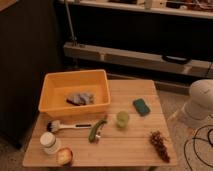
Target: Place sponge in tray
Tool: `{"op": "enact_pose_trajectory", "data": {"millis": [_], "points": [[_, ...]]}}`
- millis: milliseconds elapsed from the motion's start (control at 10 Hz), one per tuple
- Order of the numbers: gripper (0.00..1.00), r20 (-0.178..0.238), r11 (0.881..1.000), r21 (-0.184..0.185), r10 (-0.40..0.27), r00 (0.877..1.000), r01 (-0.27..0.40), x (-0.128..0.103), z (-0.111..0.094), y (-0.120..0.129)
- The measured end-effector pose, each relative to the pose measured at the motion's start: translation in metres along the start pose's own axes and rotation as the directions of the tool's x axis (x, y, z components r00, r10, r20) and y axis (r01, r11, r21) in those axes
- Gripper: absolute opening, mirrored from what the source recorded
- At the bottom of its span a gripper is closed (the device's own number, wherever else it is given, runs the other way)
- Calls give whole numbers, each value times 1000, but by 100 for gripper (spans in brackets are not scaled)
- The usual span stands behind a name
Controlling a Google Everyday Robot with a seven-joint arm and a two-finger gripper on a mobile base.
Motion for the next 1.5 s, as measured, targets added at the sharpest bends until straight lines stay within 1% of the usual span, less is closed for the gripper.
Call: {"op": "enact_pose_trajectory", "data": {"millis": [200, 300, 400, 500, 600, 700, 800, 900, 1000, 1100, 1200, 1300, 1500], "points": [[65, 15, 995, -23, -96, 995, 96, -20, 0, 20], [65, 23, 984, -25, -173, 985, 174, -34, -1, 35], [65, 34, 966, -32, -254, 967, 255, -45, -3, 51], [65, 51, 918, -49, -390, 919, 393, -59, -9, 79], [65, 66, 868, -70, -488, 870, 492, -66, -13, 97], [65, 81, 833, -79, -542, 837, 547, -70, -16, 107], [65, 104, 780, -91, -612, 784, 620, -75, -21, 121], [65, 118, 745, -96, -650, 751, 660, -78, -23, 131], [65, 127, 724, -100, -671, 731, 682, -78, -25, 138], [65, 126, 721, -104, -673, 729, 685, -77, -24, 136], [65, 149, 715, -121, -673, 725, 689, -78, -24, 132], [65, 179, 691, -132, -689, 703, 711, -78, -23, 130], [65, 226, 641, -135, -723, 653, 756, -76, -24, 130]]}}
